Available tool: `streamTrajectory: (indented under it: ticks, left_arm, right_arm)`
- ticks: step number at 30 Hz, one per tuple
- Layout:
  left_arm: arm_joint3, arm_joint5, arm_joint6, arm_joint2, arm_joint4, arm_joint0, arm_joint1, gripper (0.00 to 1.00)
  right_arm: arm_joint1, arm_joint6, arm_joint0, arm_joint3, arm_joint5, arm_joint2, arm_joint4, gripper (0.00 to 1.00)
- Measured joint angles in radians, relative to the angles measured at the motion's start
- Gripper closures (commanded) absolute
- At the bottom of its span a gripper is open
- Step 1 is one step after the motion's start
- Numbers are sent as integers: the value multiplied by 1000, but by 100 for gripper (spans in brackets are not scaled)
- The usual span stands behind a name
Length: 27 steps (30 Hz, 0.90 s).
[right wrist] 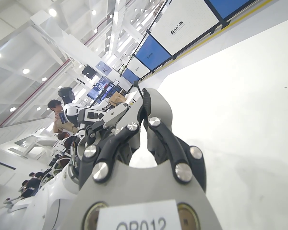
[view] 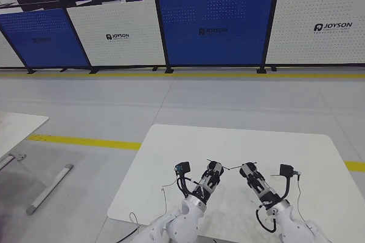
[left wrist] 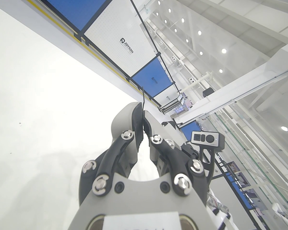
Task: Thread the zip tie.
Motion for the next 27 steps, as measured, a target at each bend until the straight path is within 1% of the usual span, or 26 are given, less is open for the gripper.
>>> streamTrajectory:
  ticks: [6,20,27]
  left_arm:
    - [0,0,0,0,0,0,0,100]
    - [0,0,0,0,0,0,0,100]
    - [0,0,0,0,0,0,0,100]
  right_arm:
    - [-3,9,-8,-6,0,10,-6,100]
    - [-19,39,20,27,5,-1,-1,100]
    - [-24,46,17,26,-3,0,-8,100]
